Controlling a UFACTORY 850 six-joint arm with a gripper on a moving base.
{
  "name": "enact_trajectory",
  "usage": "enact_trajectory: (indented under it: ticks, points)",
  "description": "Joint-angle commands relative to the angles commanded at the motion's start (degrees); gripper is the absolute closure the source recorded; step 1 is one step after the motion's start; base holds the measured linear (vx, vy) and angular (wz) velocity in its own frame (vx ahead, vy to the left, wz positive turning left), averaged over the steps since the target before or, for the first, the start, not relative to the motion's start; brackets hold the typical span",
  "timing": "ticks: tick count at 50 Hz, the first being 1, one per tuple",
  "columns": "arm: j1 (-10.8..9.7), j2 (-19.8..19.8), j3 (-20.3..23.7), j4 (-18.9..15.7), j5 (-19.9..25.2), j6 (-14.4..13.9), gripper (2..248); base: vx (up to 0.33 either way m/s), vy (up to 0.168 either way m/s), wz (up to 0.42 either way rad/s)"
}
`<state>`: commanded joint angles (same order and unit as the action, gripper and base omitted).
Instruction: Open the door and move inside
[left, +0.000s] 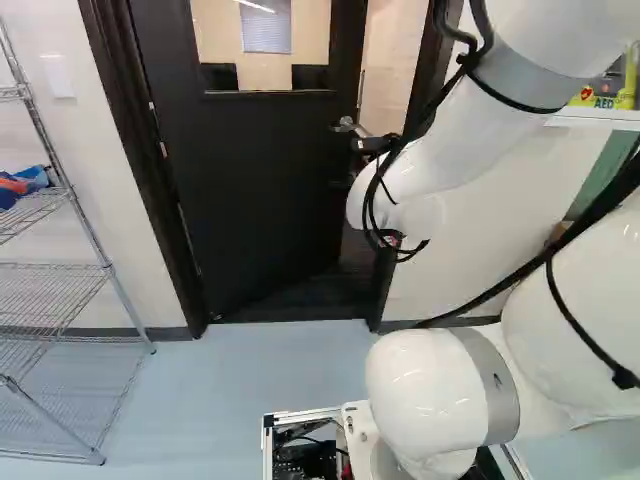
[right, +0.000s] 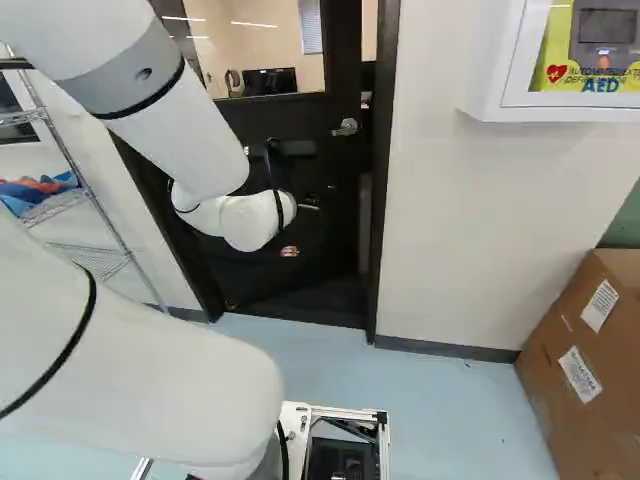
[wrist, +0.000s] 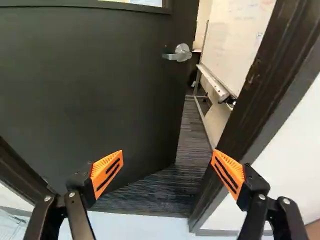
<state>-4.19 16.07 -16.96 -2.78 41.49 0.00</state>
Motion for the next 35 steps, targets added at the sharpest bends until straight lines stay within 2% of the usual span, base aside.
enact_trajectory:
  ticks: [18, 35]
  points:
    - [0.0, 0.0, 0.0, 0.0, 0.0, 0.0, 3, 0.129, 0.052, 0.187]
    - [0.0, 0.0, 0.0, 0.0, 0.0, 0.0, 3, 0.137, 0.041, 0.001]
